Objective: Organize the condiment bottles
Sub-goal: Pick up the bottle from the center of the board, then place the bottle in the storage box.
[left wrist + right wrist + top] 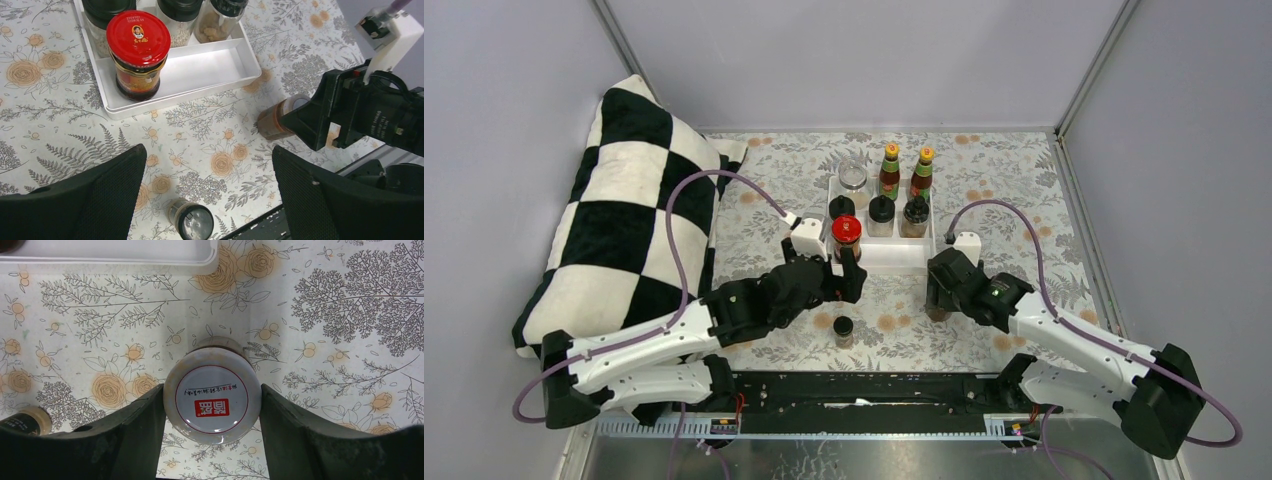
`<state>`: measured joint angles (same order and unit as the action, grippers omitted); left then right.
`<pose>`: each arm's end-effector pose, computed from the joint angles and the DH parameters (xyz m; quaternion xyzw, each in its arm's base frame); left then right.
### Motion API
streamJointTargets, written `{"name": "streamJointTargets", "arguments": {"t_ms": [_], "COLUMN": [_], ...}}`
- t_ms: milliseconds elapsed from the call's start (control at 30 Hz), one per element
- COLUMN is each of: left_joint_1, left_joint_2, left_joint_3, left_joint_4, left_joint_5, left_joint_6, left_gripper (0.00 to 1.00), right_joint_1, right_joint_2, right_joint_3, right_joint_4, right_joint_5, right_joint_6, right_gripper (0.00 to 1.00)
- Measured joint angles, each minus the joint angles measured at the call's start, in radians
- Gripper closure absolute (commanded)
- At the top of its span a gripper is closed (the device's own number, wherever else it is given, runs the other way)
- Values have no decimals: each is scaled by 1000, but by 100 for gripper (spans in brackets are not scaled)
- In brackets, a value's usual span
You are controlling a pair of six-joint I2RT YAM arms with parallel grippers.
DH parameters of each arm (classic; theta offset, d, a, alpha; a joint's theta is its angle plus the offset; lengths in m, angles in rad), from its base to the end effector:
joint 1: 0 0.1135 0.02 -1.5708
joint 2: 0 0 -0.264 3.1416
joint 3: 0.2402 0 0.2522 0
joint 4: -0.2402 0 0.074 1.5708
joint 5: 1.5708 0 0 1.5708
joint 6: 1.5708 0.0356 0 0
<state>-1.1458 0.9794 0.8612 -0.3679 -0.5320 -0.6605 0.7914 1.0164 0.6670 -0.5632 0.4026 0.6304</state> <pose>0.1054 -0.1891 0.3145 0.0669 0.8348 -0.2517 0.4851 0.1484 0.1303 0.2260 -0.0101 0.9294 0.0632 0.3634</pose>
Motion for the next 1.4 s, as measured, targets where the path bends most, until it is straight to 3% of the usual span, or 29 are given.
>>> {"name": "streamJointTargets", "arguments": {"t_ms": [500, 1000, 1400], "left_joint_1": [-6, -26, -27], "left_joint_2": [65, 35, 35], "left_joint_3": [-2, -11, -22], "left_joint_4": [13, 12, 13], "left_joint_5": [1, -3, -4], "left_joint_6": [-16, -43, -49], "left_gripper": [1, 1, 1], "right_joint_1": [1, 1, 2], "right_joint_2": [-26, -63, 114], "right_joint_3": [21, 227, 495], "right_joint_4": [-76, -187, -217], "right_joint_5": [10, 63, 106], "right_joint_6": [-12, -62, -152], "right_gripper": [69, 70, 69]}}
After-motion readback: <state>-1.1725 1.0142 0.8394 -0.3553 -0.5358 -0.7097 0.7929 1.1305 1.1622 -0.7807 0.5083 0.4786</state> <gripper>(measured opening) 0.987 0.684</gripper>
